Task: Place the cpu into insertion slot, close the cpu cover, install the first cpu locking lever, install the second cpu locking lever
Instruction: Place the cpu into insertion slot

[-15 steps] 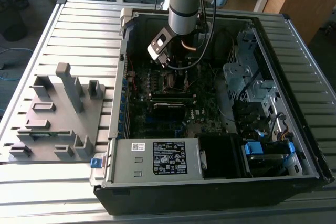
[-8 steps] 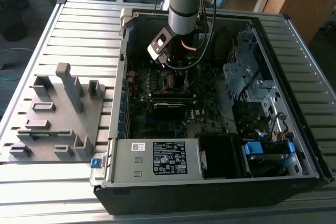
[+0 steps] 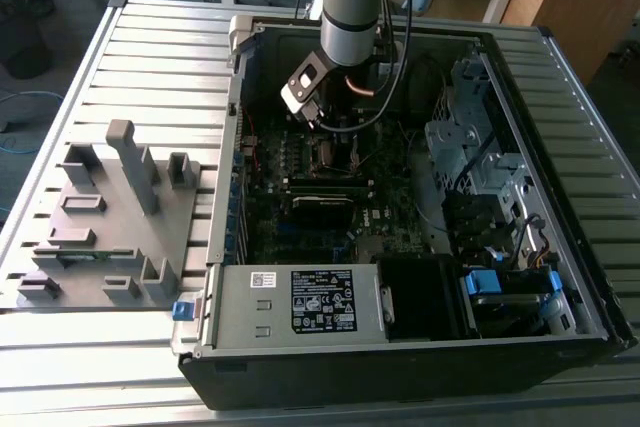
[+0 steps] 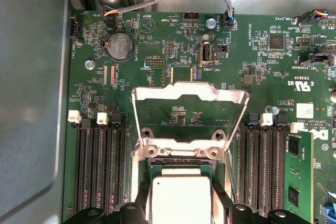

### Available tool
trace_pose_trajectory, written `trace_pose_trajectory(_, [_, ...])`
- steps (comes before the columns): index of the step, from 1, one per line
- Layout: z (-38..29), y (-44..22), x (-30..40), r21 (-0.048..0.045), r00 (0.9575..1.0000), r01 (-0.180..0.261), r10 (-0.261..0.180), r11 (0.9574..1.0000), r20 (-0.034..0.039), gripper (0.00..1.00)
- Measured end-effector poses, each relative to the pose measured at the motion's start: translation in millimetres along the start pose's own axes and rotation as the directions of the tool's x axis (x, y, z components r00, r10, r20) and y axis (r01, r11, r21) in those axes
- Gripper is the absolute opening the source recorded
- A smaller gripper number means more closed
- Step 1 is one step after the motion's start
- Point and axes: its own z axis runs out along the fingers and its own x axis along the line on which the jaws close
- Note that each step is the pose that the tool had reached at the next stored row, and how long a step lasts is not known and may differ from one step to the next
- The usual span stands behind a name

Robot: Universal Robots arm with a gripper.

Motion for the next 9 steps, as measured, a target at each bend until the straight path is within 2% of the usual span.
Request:
trace_pose_trajectory(4, [0.0,0.0,0.0,-0.0003,0.9995,-0.030,0.030,0.9995,0.0007,0.54])
trace_pose_trajectory(9, [0.0,0.0,0.0,-0.0003,0.9994,-0.034,0.034,0.9994,0.0007,0.54])
